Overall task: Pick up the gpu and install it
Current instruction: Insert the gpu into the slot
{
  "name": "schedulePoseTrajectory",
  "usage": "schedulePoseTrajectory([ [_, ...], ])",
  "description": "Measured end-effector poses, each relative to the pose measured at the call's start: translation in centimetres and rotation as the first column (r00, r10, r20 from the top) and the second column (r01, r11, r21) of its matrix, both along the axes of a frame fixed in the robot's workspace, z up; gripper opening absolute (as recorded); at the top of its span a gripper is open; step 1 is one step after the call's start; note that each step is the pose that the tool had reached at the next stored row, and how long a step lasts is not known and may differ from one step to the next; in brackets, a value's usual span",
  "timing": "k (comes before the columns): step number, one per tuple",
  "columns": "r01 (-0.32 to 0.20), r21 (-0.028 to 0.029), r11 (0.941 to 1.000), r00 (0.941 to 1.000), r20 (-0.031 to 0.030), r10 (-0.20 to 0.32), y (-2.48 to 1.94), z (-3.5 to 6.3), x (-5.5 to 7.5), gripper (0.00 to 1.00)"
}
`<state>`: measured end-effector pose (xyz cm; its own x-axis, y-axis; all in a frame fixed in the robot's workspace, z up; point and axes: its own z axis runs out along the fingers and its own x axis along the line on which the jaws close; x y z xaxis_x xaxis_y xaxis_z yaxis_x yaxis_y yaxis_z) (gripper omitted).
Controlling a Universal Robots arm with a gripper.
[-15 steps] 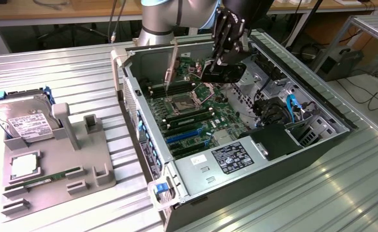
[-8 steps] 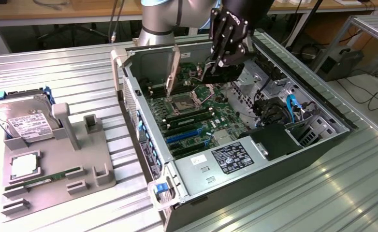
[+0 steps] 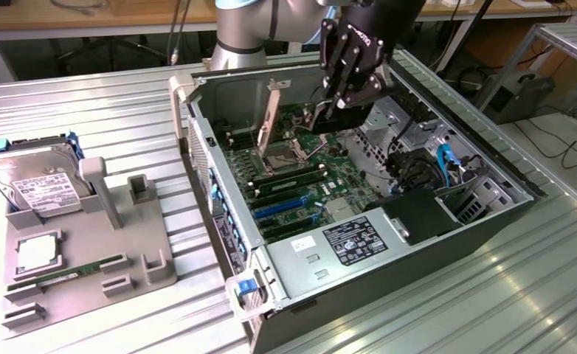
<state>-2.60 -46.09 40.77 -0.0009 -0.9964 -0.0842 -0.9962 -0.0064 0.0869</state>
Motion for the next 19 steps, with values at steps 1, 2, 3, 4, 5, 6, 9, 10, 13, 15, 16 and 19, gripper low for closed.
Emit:
schedulePoseTrajectory([
  [1,0.000,0.0012,1.0000,1.0000,0.0010,0.000,-0.45,-0.14,-0.1,0.26],
  [2,0.000,0.0016,1.0000,1.0000,0.0024,0.000,-0.82,-0.26,-0.2,0.26],
  [3,0.000,0.0016,1.0000,1.0000,0.0037,0.000,-1.04,-0.37,-0.4,0.26],
  [4,0.000,0.0015,1.0000,1.0000,0.0051,0.000,-1.15,-0.45,-0.6,0.26],
  [5,0.000,0.0017,1.0000,1.0000,0.0066,0.000,-1.22,-0.56,-0.8,0.26],
  [6,0.000,0.0016,1.0000,1.0000,0.0083,0.000,-1.24,-0.72,-1.1,0.26],
  [9,0.000,0.0015,1.0000,0.9999,0.0127,0.000,-1.25,-1.15,-1.7,0.26],
  [10,0.000,0.0016,1.0000,0.9999,0.0137,0.000,-1.25,-1.39,-1.9,0.26],
  [13,0.000,0.0015,1.0000,0.9999,0.0148,0.000,-1.25,-1.90,-2.3,0.26],
  [15,0.000,0.0015,1.0000,0.9999,0.0150,0.000,-1.25,-2.43,-2.5,0.26],
  [16,0.000,0.0015,1.0000,0.9999,0.0150,0.000,-1.25,-2.85,-2.6,0.26],
  [19,-0.001,0.0016,1.0000,0.9999,0.0150,0.001,-1.25,-3.58,-2.7,0.26],
])
